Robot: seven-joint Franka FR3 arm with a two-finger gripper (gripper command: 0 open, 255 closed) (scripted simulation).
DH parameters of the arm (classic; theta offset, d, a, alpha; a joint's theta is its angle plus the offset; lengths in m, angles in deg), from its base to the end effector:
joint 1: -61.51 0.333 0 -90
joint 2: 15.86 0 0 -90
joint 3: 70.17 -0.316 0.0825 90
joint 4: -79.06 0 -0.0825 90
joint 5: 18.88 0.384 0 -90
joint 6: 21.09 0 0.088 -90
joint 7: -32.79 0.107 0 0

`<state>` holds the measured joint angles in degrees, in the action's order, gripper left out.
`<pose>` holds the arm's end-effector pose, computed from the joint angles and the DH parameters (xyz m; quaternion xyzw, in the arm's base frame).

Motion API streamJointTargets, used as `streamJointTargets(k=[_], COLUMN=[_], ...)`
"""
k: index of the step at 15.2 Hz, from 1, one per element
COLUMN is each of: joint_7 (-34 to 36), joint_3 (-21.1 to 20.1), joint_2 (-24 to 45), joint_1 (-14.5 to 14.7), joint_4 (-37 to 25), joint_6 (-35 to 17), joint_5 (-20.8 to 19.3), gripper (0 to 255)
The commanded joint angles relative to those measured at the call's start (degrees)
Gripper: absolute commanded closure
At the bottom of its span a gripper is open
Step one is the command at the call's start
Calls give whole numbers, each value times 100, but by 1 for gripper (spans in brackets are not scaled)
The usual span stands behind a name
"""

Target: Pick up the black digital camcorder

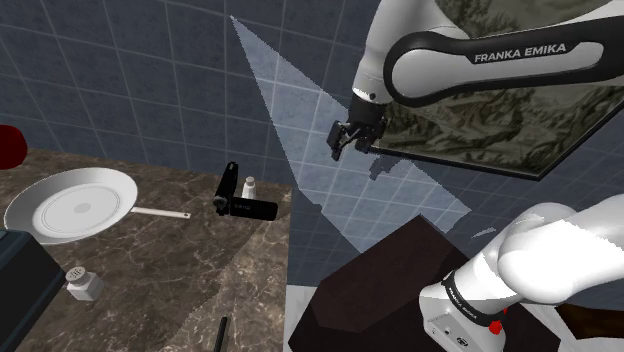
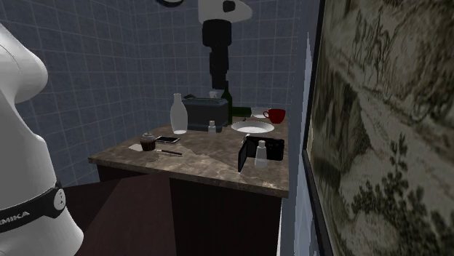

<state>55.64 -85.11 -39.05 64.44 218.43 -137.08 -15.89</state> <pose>0.3995 0.1353 0.4473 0.9974 -0.0655 0.0025 0.0283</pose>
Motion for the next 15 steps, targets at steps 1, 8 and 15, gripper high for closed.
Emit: streamJointTargets(k=[1, 8, 15], joint_7=[248, 1138, 2065], joint_3=[-174, -612, -715], joint_2=[440, 2013, 3660], joint_1=[12, 50, 334], joint_4=[-166, -937, -2080], joint_6=[-274, -995, -1334], joint_5=[-30, -479, -1231], gripper=[0, 0, 0])
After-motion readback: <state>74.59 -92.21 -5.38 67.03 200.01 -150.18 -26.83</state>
